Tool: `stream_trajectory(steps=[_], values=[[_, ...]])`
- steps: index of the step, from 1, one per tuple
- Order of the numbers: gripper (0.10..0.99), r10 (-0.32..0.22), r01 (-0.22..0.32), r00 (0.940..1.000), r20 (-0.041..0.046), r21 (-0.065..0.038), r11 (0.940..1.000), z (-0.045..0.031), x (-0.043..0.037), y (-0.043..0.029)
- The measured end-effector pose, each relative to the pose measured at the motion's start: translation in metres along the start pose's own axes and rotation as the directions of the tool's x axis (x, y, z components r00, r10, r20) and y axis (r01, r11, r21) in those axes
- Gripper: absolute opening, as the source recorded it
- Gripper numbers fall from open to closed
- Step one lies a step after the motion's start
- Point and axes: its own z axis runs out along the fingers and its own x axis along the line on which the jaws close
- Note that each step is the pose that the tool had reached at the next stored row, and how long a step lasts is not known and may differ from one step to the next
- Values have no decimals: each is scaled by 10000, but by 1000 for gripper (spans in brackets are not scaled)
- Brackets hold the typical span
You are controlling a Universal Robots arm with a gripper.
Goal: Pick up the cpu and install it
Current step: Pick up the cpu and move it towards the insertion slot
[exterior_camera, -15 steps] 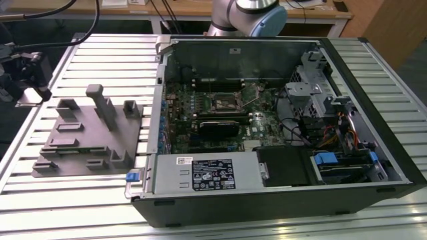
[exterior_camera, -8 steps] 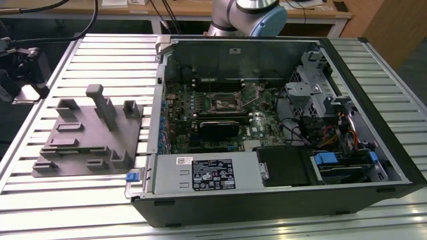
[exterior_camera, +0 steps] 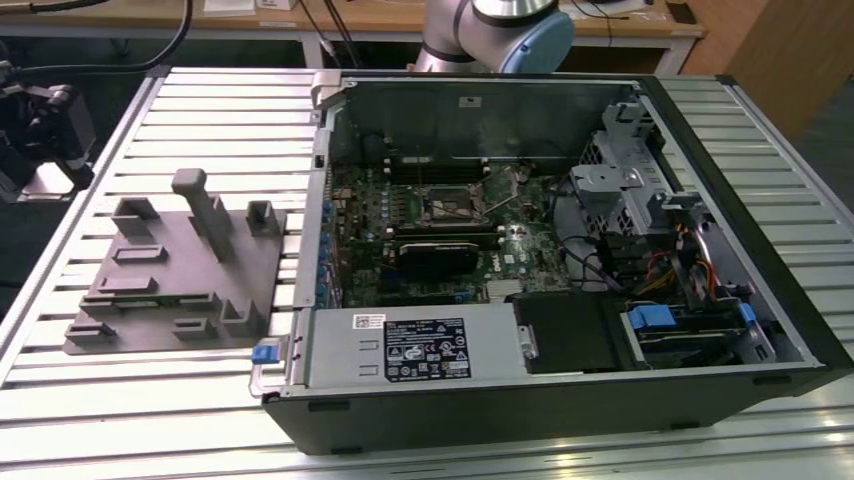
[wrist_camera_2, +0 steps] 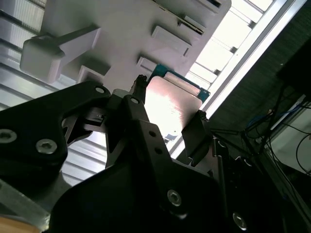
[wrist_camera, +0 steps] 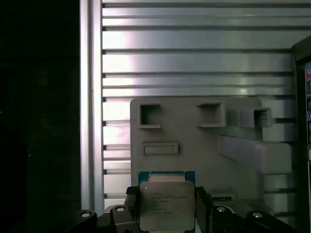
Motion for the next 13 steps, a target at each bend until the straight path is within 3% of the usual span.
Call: stream_trajectory(steps=[13], values=[[545, 0, 0, 10000, 0, 0, 10000, -161, -4, 5]])
